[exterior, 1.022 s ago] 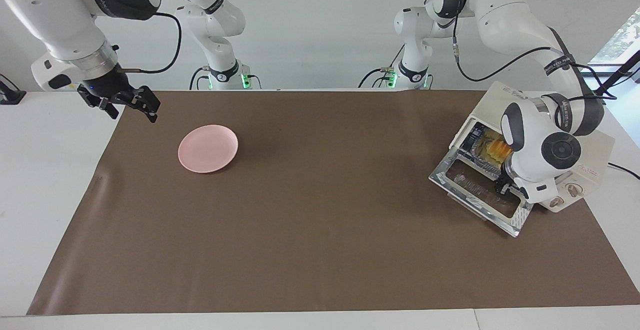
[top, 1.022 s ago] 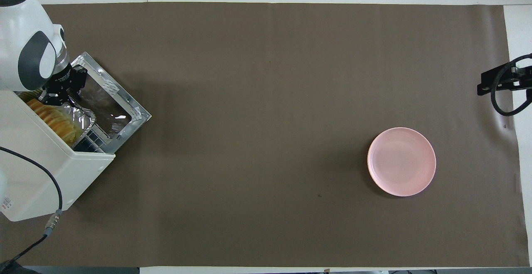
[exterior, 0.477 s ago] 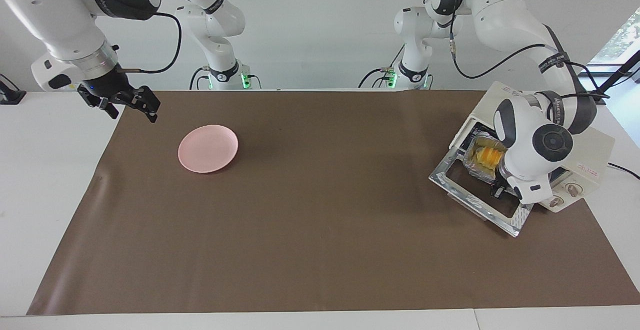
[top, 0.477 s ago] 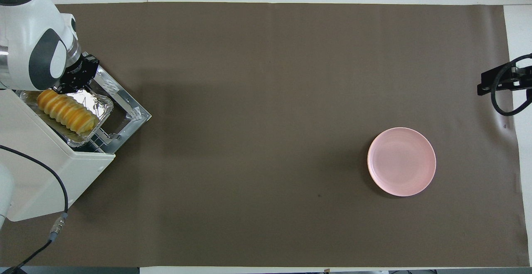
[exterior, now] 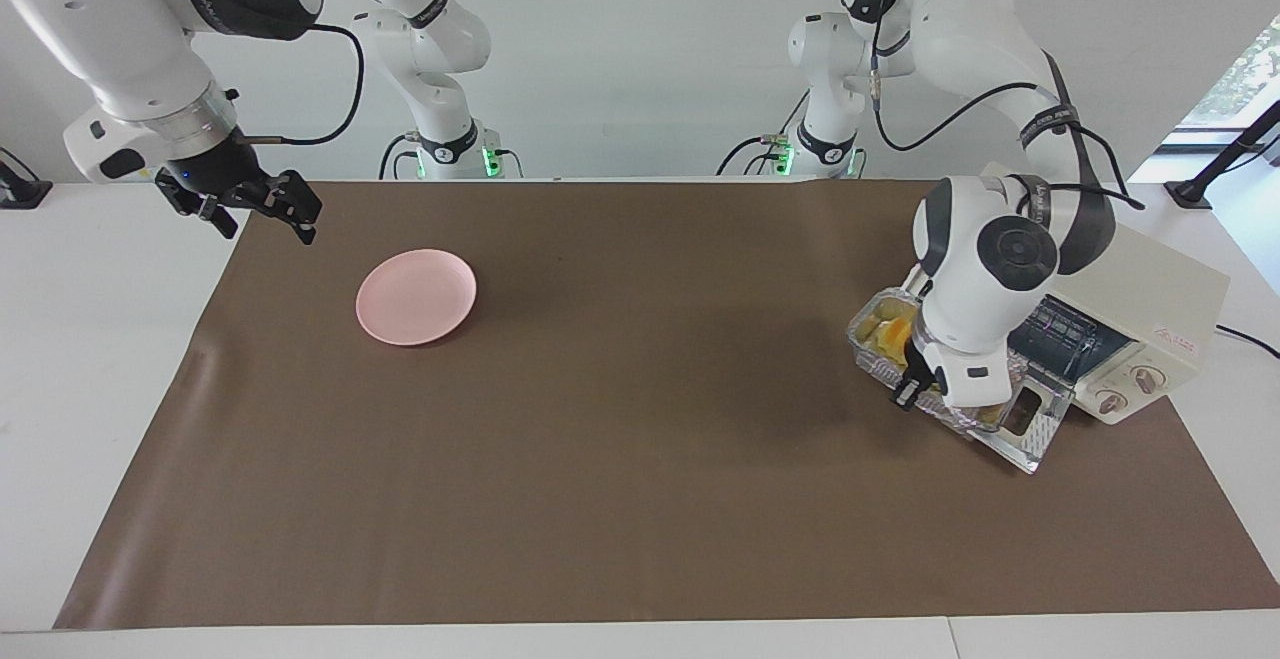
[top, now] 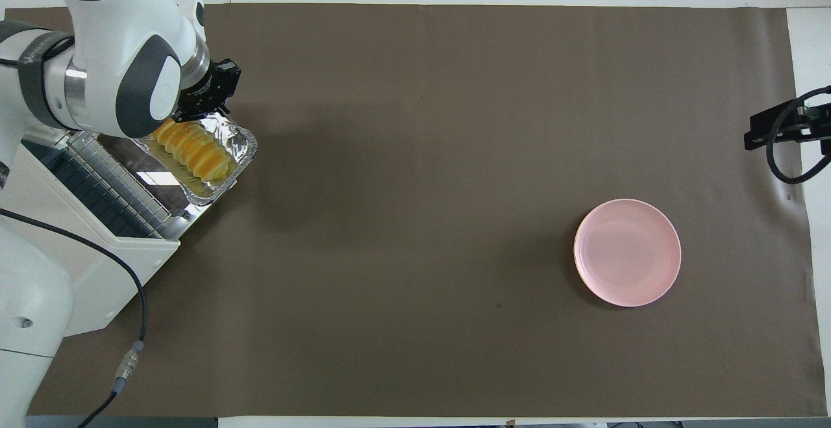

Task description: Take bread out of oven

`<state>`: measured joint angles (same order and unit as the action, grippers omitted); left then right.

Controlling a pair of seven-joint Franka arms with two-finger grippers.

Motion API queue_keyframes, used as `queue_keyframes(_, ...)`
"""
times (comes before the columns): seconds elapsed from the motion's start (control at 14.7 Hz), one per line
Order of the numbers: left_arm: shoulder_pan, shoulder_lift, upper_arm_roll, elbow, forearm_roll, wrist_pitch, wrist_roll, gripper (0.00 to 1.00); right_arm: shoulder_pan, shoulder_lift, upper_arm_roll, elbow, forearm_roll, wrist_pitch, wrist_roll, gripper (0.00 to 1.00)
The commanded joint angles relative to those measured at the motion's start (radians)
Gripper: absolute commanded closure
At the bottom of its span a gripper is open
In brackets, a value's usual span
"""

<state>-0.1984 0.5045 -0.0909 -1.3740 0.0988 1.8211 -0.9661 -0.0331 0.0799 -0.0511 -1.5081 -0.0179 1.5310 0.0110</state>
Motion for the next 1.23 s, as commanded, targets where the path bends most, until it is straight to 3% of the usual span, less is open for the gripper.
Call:
queue_keyframes(0.0, -0.036, 0.048, -0.100, 0.096, -0.008, -0.005, -0.031, 1.00, -0.002, -0.020, 0.002, -0.021, 0.006, -0.002, -0.023, 0.00)
queue_keyframes(0.14, -0.052, 0.051, -0.179, 0.102, 0.002, 0.010, -0.066, 1.00, 0.001, -0.020, 0.004, -0.021, 0.006, 0.000, -0.022, 0.00)
queue_keyframes(0.48, -0.088, 0.055, -0.265, 0.095, 0.062, 0.012, -0.030, 1.00, -0.001, -0.023, 0.004, -0.037, 0.006, 0.026, -0.017, 0.00)
queue_keyframes(0.61, -0.087, 0.055, -0.311, 0.090, 0.090, 0.014, -0.003, 1.00, -0.008, -0.037, 0.002, -0.079, 0.006, 0.122, -0.003, 0.00)
queue_keyframes(0.75, -0.091, 0.055, -0.348, 0.021, 0.120, 0.030, 0.003, 1.00, -0.011, -0.045, -0.004, -0.107, 0.006, 0.187, 0.011, 0.00)
queue_keyframes(0.95, -0.150, 0.065, -0.356, -0.008, 0.131, 0.112, 0.007, 1.00, -0.010, -0.049, -0.003, -0.106, 0.006, 0.118, -0.005, 0.00)
queue_keyframes(1.16, -0.185, 0.095, -0.354, -0.019, 0.137, 0.122, 0.039, 1.00, -0.008, -0.052, -0.003, -0.110, 0.007, 0.142, -0.006, 0.00)
